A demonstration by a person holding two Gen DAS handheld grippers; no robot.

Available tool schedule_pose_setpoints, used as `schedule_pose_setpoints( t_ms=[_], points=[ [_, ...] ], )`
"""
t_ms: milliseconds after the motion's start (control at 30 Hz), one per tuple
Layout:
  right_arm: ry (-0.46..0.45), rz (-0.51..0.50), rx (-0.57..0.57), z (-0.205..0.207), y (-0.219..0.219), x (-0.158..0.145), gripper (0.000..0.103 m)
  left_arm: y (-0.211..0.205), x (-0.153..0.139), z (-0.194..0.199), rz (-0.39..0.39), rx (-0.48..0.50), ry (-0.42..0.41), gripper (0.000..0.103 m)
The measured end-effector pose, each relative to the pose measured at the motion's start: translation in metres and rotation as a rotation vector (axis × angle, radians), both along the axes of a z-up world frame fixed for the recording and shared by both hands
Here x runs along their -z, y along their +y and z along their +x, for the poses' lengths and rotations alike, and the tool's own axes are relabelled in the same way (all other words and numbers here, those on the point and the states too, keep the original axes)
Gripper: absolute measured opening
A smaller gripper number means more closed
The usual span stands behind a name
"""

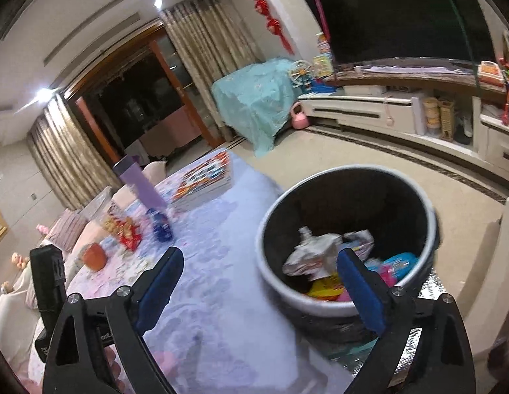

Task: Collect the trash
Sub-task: 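Move both open tools back toward the red chip bag and blue Oreo package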

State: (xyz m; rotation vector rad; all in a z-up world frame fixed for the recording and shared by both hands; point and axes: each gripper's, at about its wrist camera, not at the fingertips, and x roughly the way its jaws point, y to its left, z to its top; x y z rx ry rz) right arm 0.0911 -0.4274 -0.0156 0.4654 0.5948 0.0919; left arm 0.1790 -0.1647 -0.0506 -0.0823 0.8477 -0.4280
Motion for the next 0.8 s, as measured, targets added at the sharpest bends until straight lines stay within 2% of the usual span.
schedule_pose_setpoints(
  t_ms=[367, 533, 800],
  points=[
    [0.037, -0.017, -0.132, 0.009, 0.072, 0.015, 0.096, 0.080, 0.013, -0.015, 0.027, -0.144, 0.011, 0.068],
    [0.047, -0.042, -0.206, 0.018, 0.109, 0.022, 0.096, 0.108, 0.016, -0.017, 0.042, -0.210, 0.012, 0.069],
    [0.078, -0.042, -0.280, 0.035, 0.144, 0.035, 0.096, 0.144, 0.017, -0.015, 0.066, -0.278, 0.009, 0.070]
  ],
)
